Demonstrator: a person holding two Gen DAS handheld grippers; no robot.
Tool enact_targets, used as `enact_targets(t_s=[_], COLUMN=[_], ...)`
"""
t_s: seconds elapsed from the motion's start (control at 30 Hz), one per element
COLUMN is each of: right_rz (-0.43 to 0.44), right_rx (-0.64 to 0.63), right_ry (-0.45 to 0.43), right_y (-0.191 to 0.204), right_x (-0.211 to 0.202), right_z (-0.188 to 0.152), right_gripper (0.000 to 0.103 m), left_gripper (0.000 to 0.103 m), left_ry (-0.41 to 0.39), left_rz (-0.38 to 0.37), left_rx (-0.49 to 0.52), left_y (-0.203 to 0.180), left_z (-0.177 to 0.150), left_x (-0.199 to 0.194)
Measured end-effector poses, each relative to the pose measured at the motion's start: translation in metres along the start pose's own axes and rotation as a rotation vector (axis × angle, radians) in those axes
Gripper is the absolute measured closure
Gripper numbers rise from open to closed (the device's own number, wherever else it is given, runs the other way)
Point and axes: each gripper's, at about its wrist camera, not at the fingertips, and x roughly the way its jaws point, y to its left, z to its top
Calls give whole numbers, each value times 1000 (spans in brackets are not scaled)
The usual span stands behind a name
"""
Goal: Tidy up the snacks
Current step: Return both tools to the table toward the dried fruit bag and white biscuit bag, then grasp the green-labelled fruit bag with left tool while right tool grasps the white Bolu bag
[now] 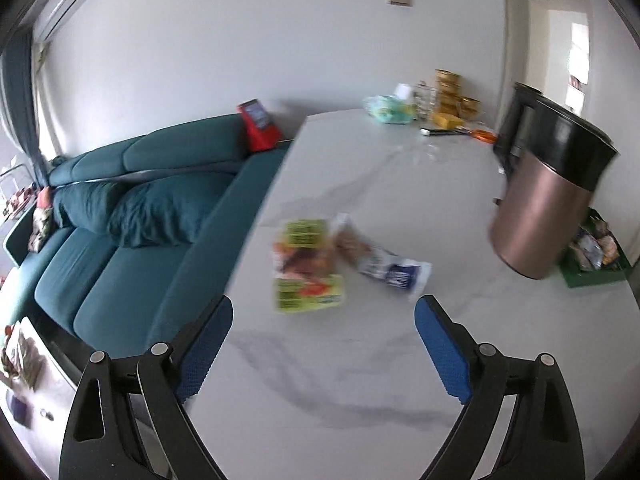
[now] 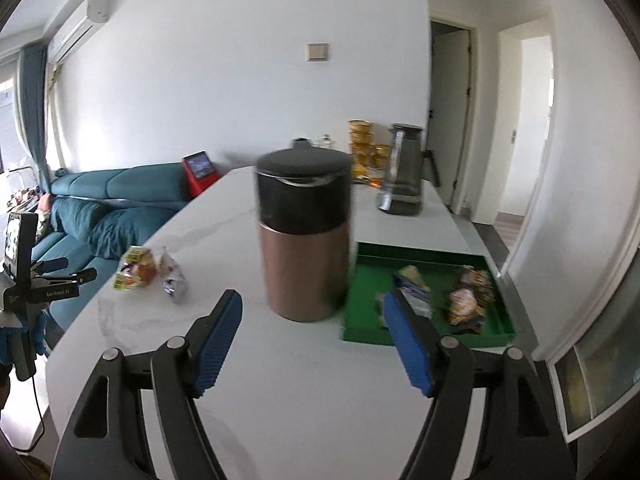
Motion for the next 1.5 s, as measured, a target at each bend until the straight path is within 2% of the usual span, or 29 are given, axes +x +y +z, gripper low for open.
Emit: enact_targets(t_s=[0.23,0.53,0.7,1.07,1.5], right_rz=[82,145,187,253,328], right_rx=[-61,-122,-158,-272,-378], right_ry=[-10,24,72,228,359], right_y=[60,117,143,194,219], right_x=[24,55,89,196,280], right_z=[23,30,29,11,-18], right_gripper=[24,18,17,17,17], left_gripper=[8,8,8,8,8], left_ry=[-12,28,55,96,165], left_rz=[8,0,-22,-94,-47], left_rx=[-24,-40,-20,33,48], left_y=[50,78,72,38,24], left_z=[4,0,3,26,30], left_x=[9,31,50,98,158])
